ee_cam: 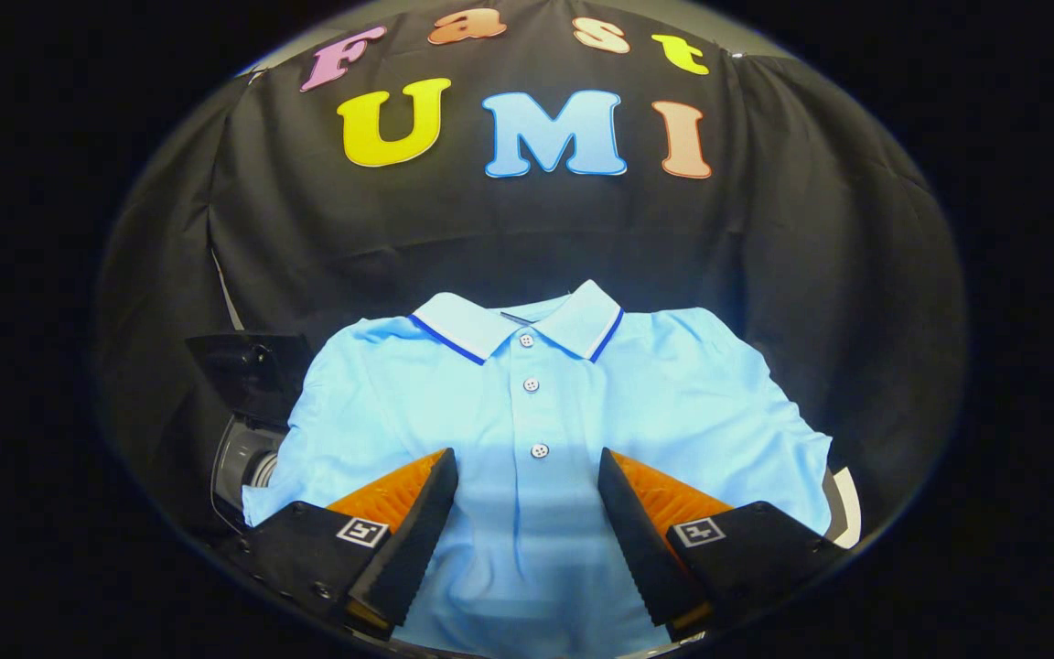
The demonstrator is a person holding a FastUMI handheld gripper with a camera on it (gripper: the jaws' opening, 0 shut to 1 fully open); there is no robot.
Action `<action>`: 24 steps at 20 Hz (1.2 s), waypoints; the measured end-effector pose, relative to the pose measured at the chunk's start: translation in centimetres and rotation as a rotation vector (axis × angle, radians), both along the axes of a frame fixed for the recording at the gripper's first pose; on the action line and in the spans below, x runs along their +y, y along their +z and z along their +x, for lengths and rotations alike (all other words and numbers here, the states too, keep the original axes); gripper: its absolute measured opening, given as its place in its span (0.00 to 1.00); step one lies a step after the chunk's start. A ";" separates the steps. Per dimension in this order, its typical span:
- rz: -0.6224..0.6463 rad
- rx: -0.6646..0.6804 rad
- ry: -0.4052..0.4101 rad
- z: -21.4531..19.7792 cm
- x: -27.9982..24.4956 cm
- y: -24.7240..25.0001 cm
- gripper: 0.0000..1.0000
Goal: Put the clothes into the washing machine and then close the washing machine lid.
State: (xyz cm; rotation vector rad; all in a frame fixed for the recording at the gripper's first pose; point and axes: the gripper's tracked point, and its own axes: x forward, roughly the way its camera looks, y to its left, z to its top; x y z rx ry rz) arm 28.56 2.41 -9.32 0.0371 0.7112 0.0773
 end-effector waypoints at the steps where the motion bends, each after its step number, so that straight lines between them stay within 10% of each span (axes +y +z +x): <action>1: 0.005 0.004 0.016 0.2 0.2 0.2 0.97; 5: 0.010 0.034 0.021 0.0 0.4 0.2 0.89; 11: 0.010 0.043 0.036 0.3 0.6 0.5 0.05; 24: 0.139 -0.122 0.007 0.9 1.2 9.1 0.01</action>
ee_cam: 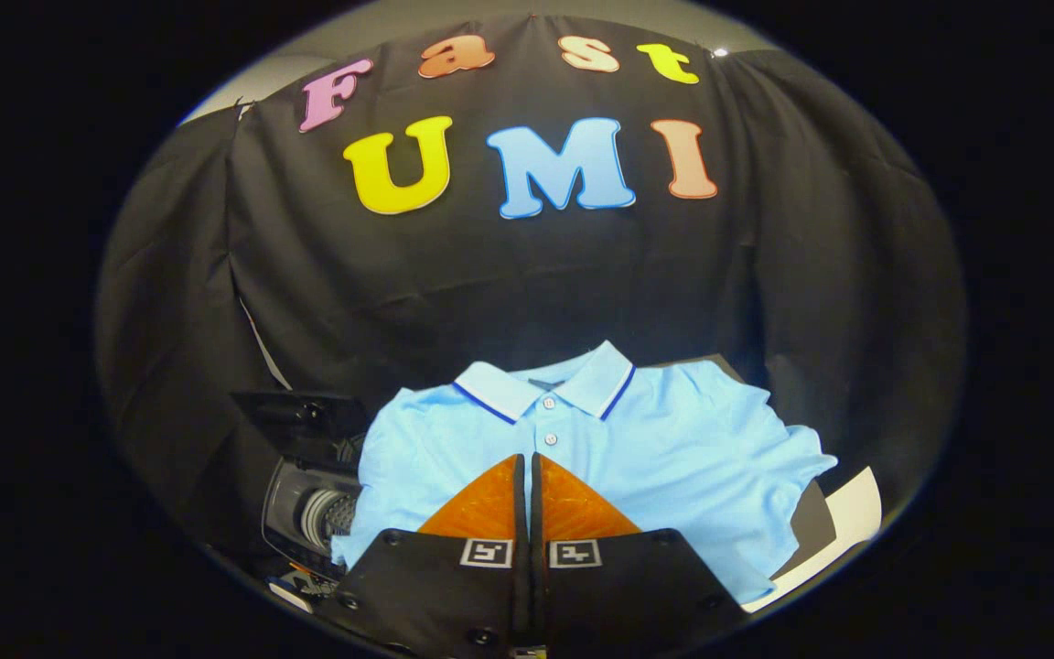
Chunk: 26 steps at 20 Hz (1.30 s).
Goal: Put the clothes into the washing machine and then close the washing machine lid.
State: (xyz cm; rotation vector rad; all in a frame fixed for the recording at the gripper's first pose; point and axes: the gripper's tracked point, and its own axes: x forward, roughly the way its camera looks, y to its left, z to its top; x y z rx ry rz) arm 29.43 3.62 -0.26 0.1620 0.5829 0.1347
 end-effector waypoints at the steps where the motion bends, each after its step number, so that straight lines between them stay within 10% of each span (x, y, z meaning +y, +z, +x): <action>1: 0.007 -0.012 0.005 0.0 0.2 1.2 0.01; 8: 0.021 0.147 0.041 -0.6 1.6 -1.5 0.02; 11: -0.060 0.195 0.012 -0.7 0.3 -5.1 0.97; 19: -0.150 0.269 0.038 -2.0 0.3 -9.1 0.98; 25: -0.137 0.229 0.043 -1.4 0.7 -9.1 0.17; 26: -0.130 0.215 0.032 -1.3 0.8 -9.0 0.17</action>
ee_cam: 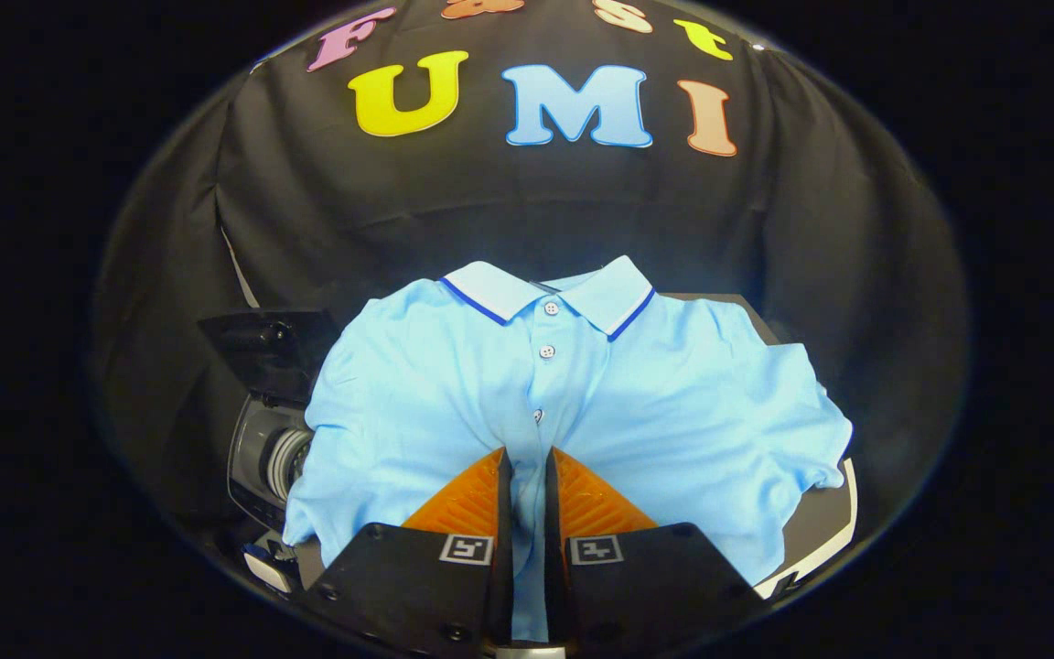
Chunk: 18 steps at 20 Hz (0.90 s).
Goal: Put the clothes into the washing machine and then close the washing machine lid.
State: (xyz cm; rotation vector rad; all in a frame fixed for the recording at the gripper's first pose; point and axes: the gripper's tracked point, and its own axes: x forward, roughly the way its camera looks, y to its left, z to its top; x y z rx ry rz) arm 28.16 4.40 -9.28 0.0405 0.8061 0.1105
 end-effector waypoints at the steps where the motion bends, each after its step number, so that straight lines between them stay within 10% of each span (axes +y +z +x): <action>1: 0.007 -0.004 -0.002 -0.1 0.0 0.0 0.02; 18: 0.134 -0.284 0.058 0.4 6.6 14.0 0.02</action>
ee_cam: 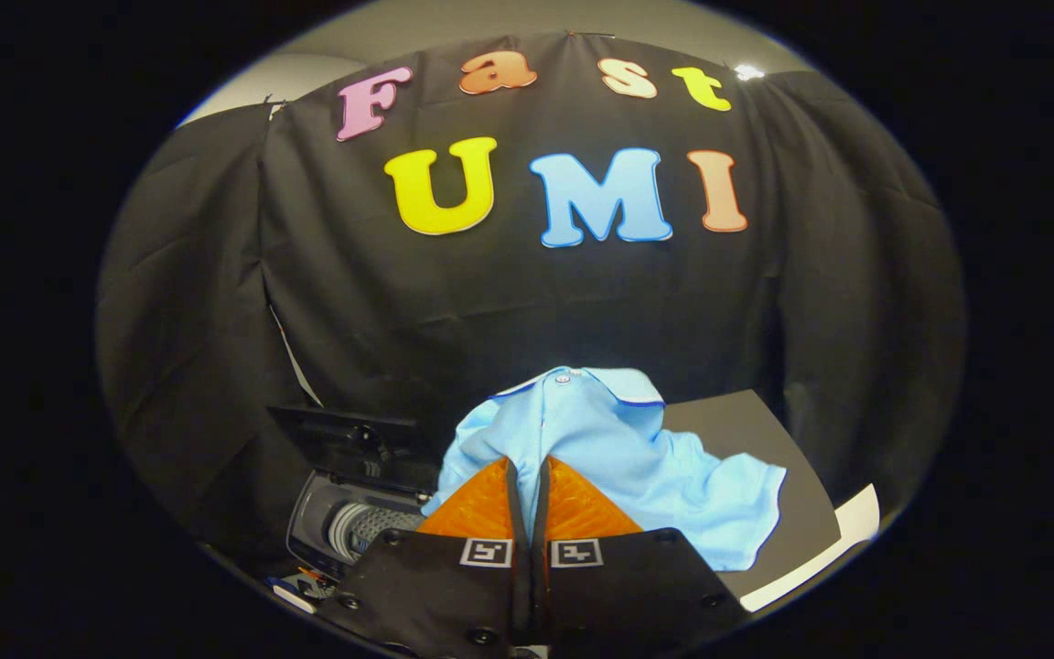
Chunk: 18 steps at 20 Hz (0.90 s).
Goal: Put the clothes into the washing machine and then close the washing machine lid.
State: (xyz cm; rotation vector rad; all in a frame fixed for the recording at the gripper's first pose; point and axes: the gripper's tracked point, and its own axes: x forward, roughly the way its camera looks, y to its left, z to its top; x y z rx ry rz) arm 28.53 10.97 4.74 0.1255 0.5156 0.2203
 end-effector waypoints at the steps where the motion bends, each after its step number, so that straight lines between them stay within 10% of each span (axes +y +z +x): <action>1: 0.012 -0.022 0.019 0.0 1.2 1.3 0.01; 18: 0.148 -0.134 0.406 -4.7 23.1 10.6 0.02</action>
